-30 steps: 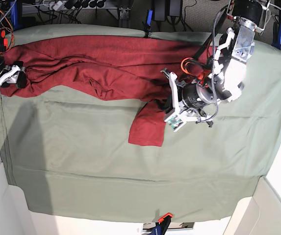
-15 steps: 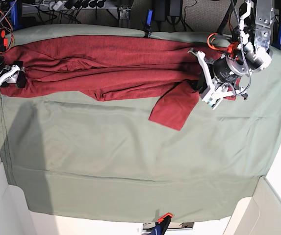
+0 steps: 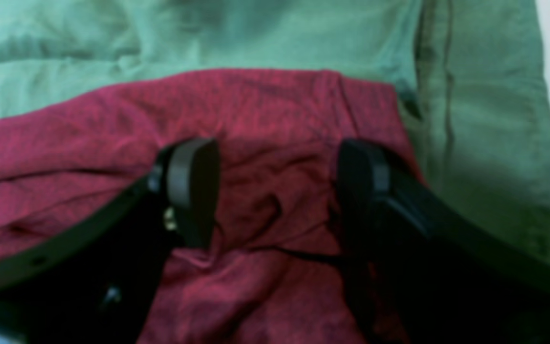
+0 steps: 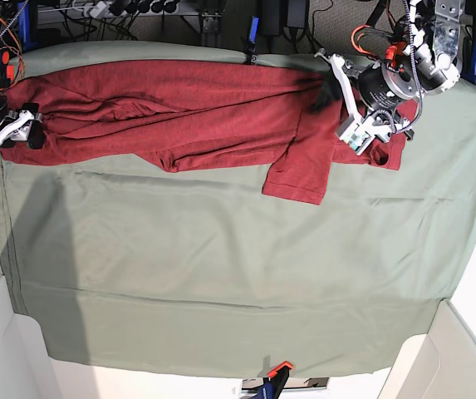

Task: Fold the T-shirt properly
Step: 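Grasp the sleeve cuff with the left gripper and lift it onto the shirt, then lay the sleeve on the folded shirt and release the left gripper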

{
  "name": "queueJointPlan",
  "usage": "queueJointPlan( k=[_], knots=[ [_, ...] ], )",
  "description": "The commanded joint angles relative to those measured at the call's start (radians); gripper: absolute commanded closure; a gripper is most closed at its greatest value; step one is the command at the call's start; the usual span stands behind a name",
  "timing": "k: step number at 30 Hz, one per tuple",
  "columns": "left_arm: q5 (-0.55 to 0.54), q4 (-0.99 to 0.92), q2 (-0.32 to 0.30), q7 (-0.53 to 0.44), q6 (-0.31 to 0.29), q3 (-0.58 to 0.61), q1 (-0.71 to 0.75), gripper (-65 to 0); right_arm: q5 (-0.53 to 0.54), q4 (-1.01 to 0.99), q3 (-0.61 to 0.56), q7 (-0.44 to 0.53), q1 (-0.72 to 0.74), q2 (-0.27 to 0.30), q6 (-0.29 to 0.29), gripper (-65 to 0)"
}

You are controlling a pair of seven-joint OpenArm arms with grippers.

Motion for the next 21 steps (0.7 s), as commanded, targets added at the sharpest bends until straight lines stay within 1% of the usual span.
queueJointPlan(
  k=[1, 4, 8, 10, 12, 16, 19, 21],
  knots=[
    [-0.009, 0.018, -0.008, -0.041, 0.003, -0.006, -0.006, -37.0, 0.012, 0.018, 0.009, 0.022, 0.008, 0.019, 0.008, -39.0],
    [-0.013, 0.018, -0.008, -0.101, 0.004, -0.006, -0.032, -37.0, 0.013, 0.018, 0.009, 0.023, 0.008, 0.019, 0.008, -39.0],
    [-0.036, 0.011, -0.008, -0.122, 0.003, -0.005, -0.126, -37.0, 0.011, 0.018, 0.009, 0.017, 0.007, 0.019, 0.008, -39.0],
    [-0.049, -0.026, -0.008, -0.141, 0.003, -0.003, -0.177, -37.0, 0.012, 0.018, 0.008, 0.015, 0.006, 0.019, 0.008, -39.0],
    [-0.054, -0.093, 0.001, -0.146, 0.003, 0.003, -0.231, -37.0, 0.011, 0.018, 0.009, 0.015, 0.005, 0.018, 0.008, -39.0],
    [-0.043, -0.28, 0.046, -0.147, -0.002, 0.018, -0.349, -37.0, 0.012, 0.018, 0.009, 0.016, 0.005, 0.018, 0.008, -39.0],
    [0.012, -0.403, 0.075, -0.147, -0.001, 0.034, -0.411, -37.0, 0.012, 0.018, 0.009, 0.017, 0.005, 0.018, 0.008, -39.0],
    [0.023, -0.464, 0.083, -0.146, -0.001, 0.042, -0.43, -37.0, 0.012, 0.018, 0.008, 0.016, 0.005, 0.018, 0.008, -39.0]
  ],
)
